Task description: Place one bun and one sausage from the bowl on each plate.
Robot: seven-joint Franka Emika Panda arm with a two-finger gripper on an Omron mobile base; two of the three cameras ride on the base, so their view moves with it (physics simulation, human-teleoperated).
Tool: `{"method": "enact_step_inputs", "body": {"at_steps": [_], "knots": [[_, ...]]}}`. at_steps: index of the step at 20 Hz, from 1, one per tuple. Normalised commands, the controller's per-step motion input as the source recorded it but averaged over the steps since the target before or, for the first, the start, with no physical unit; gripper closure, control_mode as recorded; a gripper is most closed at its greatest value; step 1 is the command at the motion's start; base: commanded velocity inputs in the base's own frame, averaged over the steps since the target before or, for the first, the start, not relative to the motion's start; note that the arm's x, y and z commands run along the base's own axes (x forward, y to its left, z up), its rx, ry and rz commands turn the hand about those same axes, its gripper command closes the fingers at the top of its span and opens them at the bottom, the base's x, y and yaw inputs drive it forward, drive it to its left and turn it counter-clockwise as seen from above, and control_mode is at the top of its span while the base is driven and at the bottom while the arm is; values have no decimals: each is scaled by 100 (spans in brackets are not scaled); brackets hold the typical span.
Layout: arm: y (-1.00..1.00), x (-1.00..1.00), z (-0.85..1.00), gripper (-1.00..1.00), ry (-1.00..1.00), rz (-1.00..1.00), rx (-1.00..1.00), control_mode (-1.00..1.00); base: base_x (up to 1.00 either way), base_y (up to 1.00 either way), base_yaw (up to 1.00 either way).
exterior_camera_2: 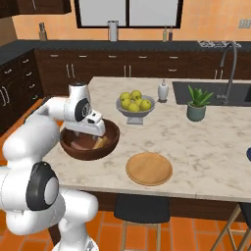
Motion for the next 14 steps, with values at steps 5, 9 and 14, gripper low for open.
{"method": "enact_step_inputs", "body": {"at_steps": [5,9,14], "knots": [[15,93,-43,-100,18,-3,-6,-100,0,0,0],[16,43,-40,-100,5,-5,-5,-100,0,0,0],[0,0,-72,-100,2,-15,-18,-100,0,0,0]]}}
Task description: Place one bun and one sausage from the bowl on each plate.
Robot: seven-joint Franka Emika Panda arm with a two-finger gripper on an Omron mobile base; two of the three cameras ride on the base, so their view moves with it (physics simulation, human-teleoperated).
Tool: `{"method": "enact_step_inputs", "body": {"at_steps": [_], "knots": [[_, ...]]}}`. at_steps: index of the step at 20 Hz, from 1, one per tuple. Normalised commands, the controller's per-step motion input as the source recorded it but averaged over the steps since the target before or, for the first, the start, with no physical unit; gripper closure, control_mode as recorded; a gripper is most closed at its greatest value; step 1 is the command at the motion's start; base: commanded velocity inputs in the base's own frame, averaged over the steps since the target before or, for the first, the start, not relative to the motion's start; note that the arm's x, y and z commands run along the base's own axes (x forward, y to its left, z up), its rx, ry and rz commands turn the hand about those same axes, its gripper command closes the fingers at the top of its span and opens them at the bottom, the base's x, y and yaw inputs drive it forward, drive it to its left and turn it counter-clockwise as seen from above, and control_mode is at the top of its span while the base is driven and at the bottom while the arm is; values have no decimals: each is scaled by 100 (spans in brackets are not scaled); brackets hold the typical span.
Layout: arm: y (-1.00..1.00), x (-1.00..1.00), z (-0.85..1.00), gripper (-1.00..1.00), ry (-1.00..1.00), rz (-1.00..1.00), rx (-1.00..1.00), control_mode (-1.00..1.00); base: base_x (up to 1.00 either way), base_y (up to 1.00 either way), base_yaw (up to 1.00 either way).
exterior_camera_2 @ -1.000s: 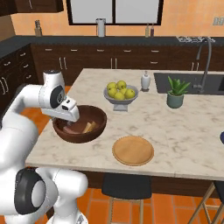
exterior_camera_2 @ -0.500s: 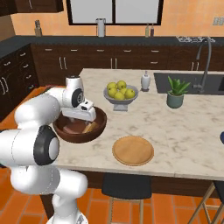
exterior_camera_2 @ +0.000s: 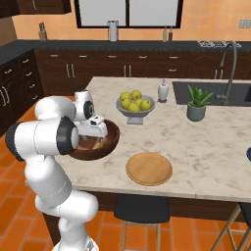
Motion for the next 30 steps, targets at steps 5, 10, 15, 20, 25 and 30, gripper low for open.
{"method": "enact_step_inputs", "body": {"at_steps": [5,10,15,20,25,30], "knots": [[-9,0,-51,-100,-9,-14,-18,-100,0,0,0],[-3,1,-38,-100,-20,-11,-16,-100,0,0,0],[-3,36,-7,-100,-18,0,-4,-100,0,0,0],[-3,25,0,-100,-2,6,0,-100,0,0,0],[0,0,-38,-100,0,21,-7,-100,0,0,0],[0,4,-43,100,0,23,-3,-100,0,0,0]]}}
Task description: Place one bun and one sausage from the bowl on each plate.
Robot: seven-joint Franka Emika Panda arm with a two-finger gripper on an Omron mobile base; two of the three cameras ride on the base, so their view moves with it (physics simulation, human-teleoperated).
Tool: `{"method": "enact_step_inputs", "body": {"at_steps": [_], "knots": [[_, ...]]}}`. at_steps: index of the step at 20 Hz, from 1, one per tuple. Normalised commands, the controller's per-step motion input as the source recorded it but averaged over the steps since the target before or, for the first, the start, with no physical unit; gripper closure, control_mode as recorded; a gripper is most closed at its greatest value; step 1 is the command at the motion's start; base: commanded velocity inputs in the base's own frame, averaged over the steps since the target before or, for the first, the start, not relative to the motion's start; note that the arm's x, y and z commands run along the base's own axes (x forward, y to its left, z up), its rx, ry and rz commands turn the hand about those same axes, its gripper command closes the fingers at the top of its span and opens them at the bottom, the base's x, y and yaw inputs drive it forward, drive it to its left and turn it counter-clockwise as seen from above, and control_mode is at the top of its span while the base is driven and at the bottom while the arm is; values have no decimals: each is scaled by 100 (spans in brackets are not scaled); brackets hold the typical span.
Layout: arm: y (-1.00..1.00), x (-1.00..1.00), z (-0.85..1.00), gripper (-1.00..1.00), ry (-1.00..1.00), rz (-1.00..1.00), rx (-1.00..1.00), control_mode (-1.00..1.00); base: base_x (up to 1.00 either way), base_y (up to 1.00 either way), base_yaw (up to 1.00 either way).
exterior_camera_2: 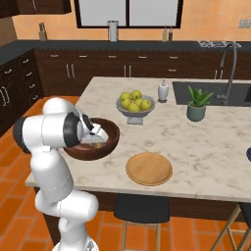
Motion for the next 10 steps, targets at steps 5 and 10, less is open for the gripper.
{"method": "enact_step_inputs", "body": {"at_steps": [5,10], "knots": [[-9,0,-65,100,-9,14,-2,-100,0,0,0],[0,-4,-27,100,-2,4,-3,-100,0,0,0]]}}
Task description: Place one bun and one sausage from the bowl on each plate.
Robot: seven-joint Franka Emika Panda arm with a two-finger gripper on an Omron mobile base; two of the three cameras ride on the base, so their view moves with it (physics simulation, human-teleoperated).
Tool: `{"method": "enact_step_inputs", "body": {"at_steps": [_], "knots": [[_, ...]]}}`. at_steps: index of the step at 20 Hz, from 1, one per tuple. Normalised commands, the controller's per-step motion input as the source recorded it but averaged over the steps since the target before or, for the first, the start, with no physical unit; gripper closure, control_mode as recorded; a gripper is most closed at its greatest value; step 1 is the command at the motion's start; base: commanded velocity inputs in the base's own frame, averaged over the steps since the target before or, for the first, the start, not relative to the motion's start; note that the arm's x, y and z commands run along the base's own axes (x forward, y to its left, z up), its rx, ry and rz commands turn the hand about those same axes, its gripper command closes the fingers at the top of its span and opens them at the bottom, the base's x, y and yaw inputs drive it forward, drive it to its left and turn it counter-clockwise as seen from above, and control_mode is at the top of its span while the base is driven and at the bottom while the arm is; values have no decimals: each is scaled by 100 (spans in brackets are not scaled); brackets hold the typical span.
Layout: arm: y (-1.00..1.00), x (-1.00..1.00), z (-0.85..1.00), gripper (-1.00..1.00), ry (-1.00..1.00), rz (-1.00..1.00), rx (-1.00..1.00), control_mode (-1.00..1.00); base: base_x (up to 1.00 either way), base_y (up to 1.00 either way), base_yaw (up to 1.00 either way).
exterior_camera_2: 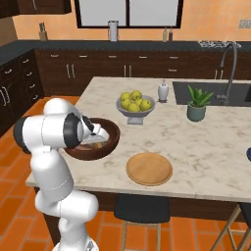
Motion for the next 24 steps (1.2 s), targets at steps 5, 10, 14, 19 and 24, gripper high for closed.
{"method": "enact_step_inputs", "body": {"at_steps": [5,10,14,19,24], "knots": [[0,-22,80,100,-15,-1,0,-100,0,0,0],[-40,-56,100,100,-7,-17,2,-100,0,0,0],[-89,-78,100,100,0,-33,11,-100,0,0,0],[-100,-58,33,100,0,-38,7,-100,0,0,0],[-100,-42,-26,100,0,-36,7,-100,0,0,0]]}}
